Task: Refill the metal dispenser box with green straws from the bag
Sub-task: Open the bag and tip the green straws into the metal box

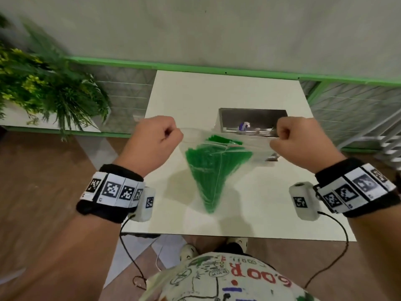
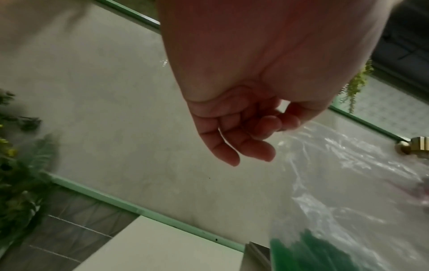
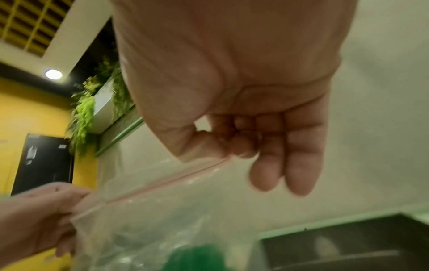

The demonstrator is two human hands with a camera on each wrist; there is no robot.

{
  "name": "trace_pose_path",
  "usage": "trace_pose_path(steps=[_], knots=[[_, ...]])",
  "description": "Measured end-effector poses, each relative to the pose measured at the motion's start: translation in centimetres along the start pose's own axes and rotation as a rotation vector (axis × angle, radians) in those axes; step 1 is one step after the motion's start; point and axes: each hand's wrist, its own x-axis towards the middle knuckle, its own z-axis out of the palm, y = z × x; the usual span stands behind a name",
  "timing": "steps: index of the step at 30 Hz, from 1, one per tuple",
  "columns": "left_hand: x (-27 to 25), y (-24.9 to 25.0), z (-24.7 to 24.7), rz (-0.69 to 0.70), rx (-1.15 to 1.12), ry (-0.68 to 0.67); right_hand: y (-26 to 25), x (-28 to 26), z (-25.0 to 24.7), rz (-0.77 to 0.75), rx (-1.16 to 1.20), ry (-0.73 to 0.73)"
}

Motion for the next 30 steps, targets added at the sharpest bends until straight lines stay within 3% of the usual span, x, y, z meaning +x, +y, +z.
trace_pose_path(steps=[2,4,8,10,13,15,17,19,21,24,27,29,30], knots=[[0.2,0.6,0.9,-0.027,-0.043,0.015,-0.2,0.0,0.9,-0.050,0.008,-0.002],[0.2,1.1,1.7,-0.095,-0.224,0.017,-0.9,0.1,1.7,-0.117,0.012,-0.066],[-0.9,0.8,3.2,-0.151,-0.491,-0.023,-2.0,0.5,3.0,0.018,0.170,-0.117],[-2.4,0.1,4.2,-0.202,-0.446,-0.095,-2.4,0.7,3.2,0.165,0.395,-0.141],[-4.5,-0.7,6.0,-0.329,-0.400,-0.255,-3.4,0.6,2.9,0.357,0.915,-0.266],[-5.1,-1.4,7.7,-0.403,-0.421,-0.359,-4.1,0.3,2.8,0.384,1.154,-0.393],[-5.3,-1.9,9.0,-0.424,-0.470,-0.424,-4.2,0.0,3.0,0.319,1.235,-0.525],[-5.1,-2.9,9.6,-0.407,-0.494,-0.420,-3.8,-0.4,2.9,0.293,1.250,-0.587],[-4.8,-3.7,9.7,-0.390,-0.470,-0.376,-2.8,-0.7,3.2,0.322,1.194,-0.522],[-4.7,-3.6,9.1,-0.383,-0.538,-0.339,-0.3,-1.0,5.1,0.270,0.694,-0.385],[-4.3,-2.3,8.4,-0.373,-0.642,-0.379,0.2,-2.2,7.5,0.074,0.406,-0.590],[-3.8,-1.0,8.3,-0.387,-0.736,-0.404,-0.5,-3.1,9.2,0.014,0.479,-0.666],[-3.6,-0.6,8.5,-0.403,-0.772,-0.397,-0.9,-3.3,9.7,0.025,0.551,-0.636]])
